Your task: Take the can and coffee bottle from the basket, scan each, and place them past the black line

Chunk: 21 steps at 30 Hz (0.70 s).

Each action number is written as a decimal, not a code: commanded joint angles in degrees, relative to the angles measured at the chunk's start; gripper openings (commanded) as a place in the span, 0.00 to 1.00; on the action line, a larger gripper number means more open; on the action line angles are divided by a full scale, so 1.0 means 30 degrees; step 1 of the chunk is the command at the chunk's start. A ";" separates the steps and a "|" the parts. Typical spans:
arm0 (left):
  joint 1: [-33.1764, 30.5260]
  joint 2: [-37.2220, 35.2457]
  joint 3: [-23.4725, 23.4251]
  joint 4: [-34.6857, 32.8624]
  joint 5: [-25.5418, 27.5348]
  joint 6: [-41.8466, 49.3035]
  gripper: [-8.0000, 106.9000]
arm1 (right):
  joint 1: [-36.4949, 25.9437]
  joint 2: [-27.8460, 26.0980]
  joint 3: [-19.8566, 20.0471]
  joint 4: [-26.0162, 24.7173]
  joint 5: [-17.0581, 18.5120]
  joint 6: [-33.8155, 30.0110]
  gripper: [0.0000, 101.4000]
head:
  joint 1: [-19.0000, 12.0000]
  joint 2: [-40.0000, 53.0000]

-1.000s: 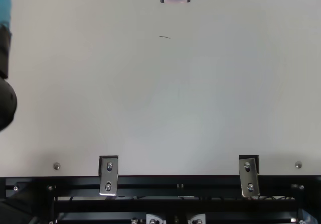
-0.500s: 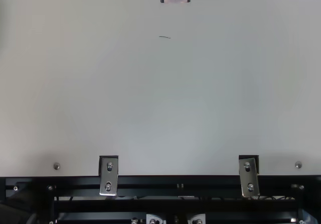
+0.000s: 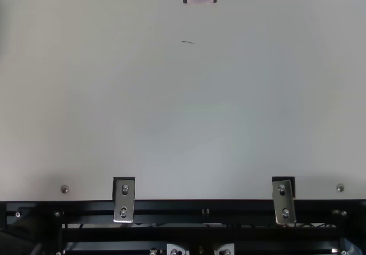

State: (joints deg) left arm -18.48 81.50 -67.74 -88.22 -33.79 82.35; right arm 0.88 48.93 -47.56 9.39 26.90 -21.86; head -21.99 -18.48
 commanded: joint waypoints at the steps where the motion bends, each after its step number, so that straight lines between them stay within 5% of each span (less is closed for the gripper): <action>1: -0.0102 0.0235 0.0020 0.4463 -0.0084 0.0243 0.85 | 0.0000 0.0000 0.0000 0.0000 0.0000 0.0000 1.00 | -0.0539 0.0016; 9: -0.0372 0.1460 -0.0605 0.7428 -0.0427 0.1206 0.85 | 0.0000 0.0000 0.0000 0.0000 0.0004 0.0000 1.00 | -0.0539 0.0016; 21: -0.0874 0.3706 -0.4197 0.1660 -0.1774 0.2868 0.85 | 0.0000 0.0000 0.0000 0.0000 -0.0013 0.0000 1.00 | -0.0539 0.0016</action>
State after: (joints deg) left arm -20.99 92.03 -78.64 -76.44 -38.97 90.21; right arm 0.88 48.93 -47.56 9.39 26.92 -21.86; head -21.99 -18.48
